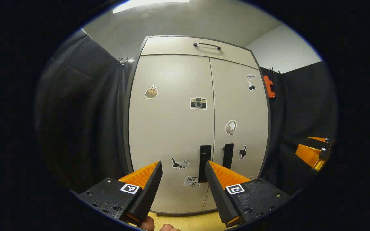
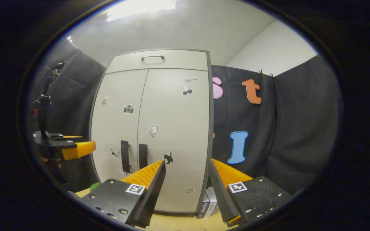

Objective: Grab one shoe with the right hand and put it into the shoe cabinet, grab the other shoe with the left hand and put it into the shoe cabinet; then close the right door with the right hand and the left door with the left hand.

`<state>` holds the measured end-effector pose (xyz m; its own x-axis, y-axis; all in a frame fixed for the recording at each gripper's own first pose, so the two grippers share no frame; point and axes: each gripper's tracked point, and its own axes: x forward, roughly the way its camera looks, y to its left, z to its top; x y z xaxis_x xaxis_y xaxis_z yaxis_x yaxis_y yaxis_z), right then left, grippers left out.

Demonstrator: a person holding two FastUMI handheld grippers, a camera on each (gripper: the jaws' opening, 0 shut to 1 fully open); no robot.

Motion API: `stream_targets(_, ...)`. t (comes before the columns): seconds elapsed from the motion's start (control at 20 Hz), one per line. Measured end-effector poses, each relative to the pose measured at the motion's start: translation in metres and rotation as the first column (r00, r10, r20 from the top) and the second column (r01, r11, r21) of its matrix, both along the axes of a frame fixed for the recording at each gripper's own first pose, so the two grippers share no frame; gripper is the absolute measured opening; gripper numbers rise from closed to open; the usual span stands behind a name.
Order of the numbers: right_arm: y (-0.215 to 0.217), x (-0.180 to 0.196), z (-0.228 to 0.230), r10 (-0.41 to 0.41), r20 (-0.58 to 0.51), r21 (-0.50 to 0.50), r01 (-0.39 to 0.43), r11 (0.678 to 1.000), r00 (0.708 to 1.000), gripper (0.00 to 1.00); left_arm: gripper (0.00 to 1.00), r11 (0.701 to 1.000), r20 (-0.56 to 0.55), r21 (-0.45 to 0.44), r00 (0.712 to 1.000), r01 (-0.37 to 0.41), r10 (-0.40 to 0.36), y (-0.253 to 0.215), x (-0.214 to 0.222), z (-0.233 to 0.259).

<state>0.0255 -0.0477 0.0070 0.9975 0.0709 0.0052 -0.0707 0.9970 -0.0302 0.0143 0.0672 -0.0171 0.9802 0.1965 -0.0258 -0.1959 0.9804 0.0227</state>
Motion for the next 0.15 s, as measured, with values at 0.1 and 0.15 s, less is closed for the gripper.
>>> stream_targets(0.1,-0.0016,-0.0001,0.0001,-0.001,0.002,0.000,0.001,1.000,1.000,0.79,0.83,1.000,-0.002,0.004,1.000,-0.005,0.005,0.0000,-0.0006,0.0001)
stream_targets(0.15,-0.0027,-0.0003,0.0001,0.000,0.004,0.002,0.000,1.000,1.000,0.79,0.82,1.000,-0.003,0.005,1.000,-0.007,0.007,-0.0005,-0.0013,-0.0001)
